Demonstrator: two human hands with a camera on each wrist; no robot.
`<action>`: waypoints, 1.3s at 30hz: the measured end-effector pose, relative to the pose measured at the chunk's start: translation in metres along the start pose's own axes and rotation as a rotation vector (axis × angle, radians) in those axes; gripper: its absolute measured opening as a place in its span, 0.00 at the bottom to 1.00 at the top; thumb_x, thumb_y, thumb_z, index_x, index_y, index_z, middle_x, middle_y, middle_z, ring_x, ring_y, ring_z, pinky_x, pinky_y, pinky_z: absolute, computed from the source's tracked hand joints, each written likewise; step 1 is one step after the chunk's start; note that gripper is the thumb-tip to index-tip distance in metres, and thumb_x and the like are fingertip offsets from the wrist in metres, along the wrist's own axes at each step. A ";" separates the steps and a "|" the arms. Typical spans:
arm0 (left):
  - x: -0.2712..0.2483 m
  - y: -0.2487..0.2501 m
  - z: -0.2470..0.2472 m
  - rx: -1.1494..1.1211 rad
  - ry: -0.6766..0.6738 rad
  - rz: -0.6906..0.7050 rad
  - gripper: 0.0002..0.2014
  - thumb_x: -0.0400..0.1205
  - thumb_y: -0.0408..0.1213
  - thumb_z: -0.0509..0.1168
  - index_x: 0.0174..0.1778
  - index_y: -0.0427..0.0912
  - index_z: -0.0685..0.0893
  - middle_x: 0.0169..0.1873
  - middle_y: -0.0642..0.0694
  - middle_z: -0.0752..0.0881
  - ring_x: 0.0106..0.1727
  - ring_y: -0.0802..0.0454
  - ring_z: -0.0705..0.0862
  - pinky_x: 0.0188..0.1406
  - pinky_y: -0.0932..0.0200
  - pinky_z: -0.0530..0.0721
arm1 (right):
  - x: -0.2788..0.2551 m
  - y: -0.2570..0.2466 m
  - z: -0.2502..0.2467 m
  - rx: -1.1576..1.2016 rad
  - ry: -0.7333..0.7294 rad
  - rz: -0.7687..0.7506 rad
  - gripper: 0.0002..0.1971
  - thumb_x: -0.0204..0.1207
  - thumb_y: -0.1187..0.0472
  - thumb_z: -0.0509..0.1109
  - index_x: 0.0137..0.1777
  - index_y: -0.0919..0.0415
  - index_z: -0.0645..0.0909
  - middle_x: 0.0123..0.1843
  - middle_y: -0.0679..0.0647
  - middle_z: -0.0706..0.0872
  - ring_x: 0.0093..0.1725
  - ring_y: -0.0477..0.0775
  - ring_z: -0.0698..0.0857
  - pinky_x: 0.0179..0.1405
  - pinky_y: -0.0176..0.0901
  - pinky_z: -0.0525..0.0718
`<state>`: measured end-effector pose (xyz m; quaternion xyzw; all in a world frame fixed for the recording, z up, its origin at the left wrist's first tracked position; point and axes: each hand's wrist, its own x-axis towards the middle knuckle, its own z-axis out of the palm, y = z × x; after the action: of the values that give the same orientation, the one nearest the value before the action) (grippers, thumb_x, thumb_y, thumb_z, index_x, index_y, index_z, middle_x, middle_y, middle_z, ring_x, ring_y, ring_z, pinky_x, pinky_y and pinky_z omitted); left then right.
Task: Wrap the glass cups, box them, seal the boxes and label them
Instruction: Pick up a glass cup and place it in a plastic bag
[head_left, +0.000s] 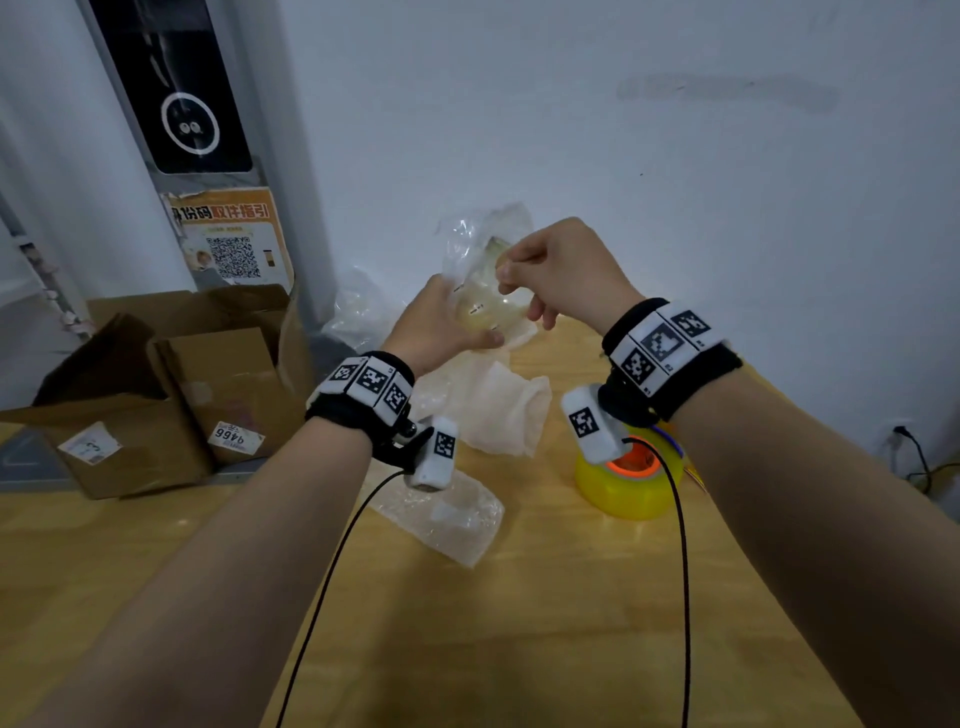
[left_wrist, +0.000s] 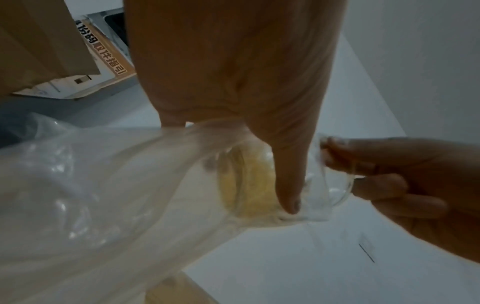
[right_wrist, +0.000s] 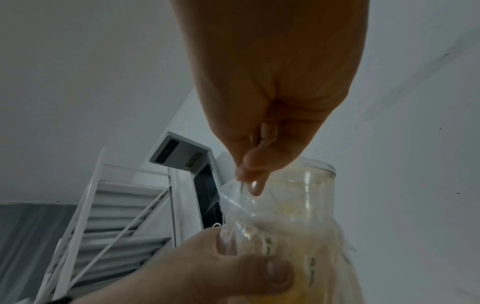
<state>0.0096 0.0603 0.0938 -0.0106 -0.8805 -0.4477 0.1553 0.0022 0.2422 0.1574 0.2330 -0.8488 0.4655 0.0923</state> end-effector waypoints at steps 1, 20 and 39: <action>0.002 -0.001 0.000 0.005 0.023 0.007 0.38 0.65 0.47 0.87 0.68 0.44 0.77 0.59 0.51 0.83 0.58 0.53 0.83 0.46 0.61 0.78 | -0.001 -0.001 0.000 -0.022 -0.011 -0.022 0.05 0.81 0.64 0.74 0.48 0.61 0.92 0.41 0.51 0.94 0.24 0.49 0.87 0.21 0.42 0.83; -0.011 -0.006 0.008 -0.217 -0.015 0.055 0.35 0.60 0.48 0.89 0.63 0.52 0.83 0.55 0.55 0.90 0.55 0.58 0.89 0.53 0.56 0.88 | 0.008 -0.004 -0.009 -0.336 -0.237 -0.192 0.07 0.82 0.55 0.73 0.53 0.51 0.94 0.47 0.35 0.91 0.45 0.28 0.85 0.47 0.29 0.80; -0.016 -0.015 0.027 -0.421 -0.037 0.108 0.33 0.66 0.29 0.87 0.63 0.50 0.79 0.63 0.41 0.87 0.60 0.53 0.90 0.58 0.53 0.91 | 0.005 0.008 0.006 -0.589 -0.486 -0.292 0.11 0.85 0.62 0.68 0.50 0.63 0.92 0.41 0.63 0.90 0.29 0.46 0.75 0.36 0.42 0.74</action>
<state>0.0153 0.0747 0.0626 -0.0981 -0.7684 -0.6125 0.1572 -0.0055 0.2390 0.1499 0.4177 -0.9010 0.1161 0.0168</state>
